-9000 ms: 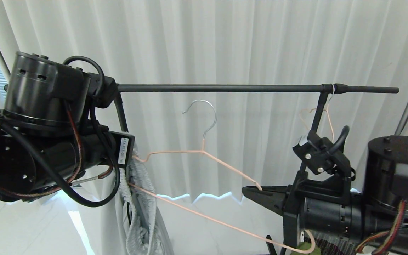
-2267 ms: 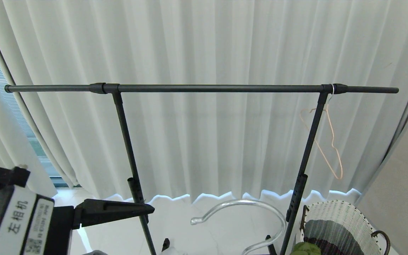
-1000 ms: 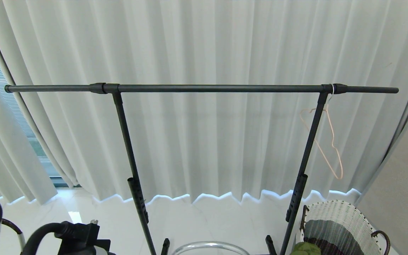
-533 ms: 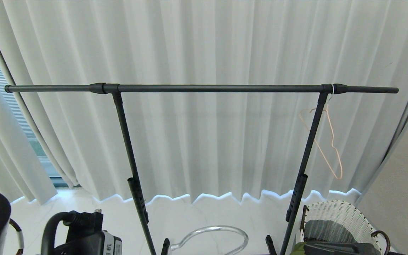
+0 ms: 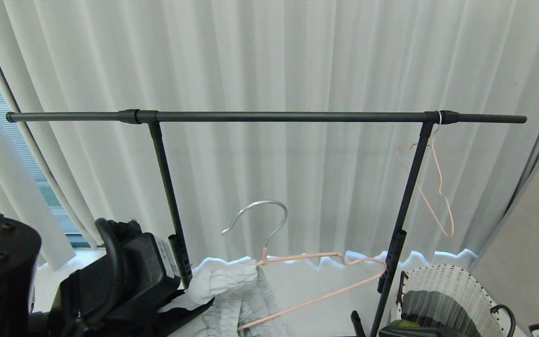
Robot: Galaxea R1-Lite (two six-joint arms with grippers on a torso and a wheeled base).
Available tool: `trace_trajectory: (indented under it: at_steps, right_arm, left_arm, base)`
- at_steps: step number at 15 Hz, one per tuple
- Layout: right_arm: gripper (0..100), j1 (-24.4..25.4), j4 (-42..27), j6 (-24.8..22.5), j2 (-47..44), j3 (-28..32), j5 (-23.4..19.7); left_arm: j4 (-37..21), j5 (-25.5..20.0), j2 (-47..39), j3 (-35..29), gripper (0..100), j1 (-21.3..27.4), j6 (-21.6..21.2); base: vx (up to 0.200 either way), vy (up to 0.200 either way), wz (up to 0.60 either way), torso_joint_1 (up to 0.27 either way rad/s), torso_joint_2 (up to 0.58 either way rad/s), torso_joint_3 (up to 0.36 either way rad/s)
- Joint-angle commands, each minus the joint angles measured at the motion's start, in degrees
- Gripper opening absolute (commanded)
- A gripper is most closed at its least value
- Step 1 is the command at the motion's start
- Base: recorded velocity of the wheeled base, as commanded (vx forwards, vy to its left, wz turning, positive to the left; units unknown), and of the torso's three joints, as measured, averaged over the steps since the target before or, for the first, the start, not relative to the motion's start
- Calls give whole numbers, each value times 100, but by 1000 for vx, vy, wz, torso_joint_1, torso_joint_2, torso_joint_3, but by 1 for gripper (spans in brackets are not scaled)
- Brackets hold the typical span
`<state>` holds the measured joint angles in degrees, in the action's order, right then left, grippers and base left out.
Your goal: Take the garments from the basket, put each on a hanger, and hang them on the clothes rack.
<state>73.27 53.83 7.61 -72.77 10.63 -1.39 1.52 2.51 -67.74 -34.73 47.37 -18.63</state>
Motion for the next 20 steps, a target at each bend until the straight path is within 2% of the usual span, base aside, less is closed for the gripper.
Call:
trace_trajectory:
  at_steps: [1,3,5,8,10,16,20]
  right_arm:
    - [100,-155,4,329,-634,167,25]
    - [100,-427,4,733,-1214,378,262]
    - [100,-700,4,962,-1890,642,614]
    - [100,-1306,4,1094,-2690,1354,930]
    - [100,-1491,4,1094,-2901,1512,948]
    - [100,-1447,4,1067,-3103,1503,1273]
    - [100,-1078,4,1041,-3095,1565,1299]
  left_arm:
    - [120,487,-143,-166,0,-44,342]
    - [120,505,-134,-456,0,-44,623]
    - [120,505,-143,-675,0,-44,711]
    - [129,496,-108,-790,0,-35,747]
    - [155,487,-108,-842,0,-35,755]
    - [269,329,33,-834,0,-18,755]
    - [331,320,7,-807,0,53,755]
  base:
    - [0,0,0,0,0,0]
    - [0,0,0,0,0,0]
    - [0,0,0,0,0,0]
    - [0,0,0,0,0,0]
    - [0,0,0,0,0,0]
    - [0,0,0,0,0,0]
    - [0,0,0,0,0,0]
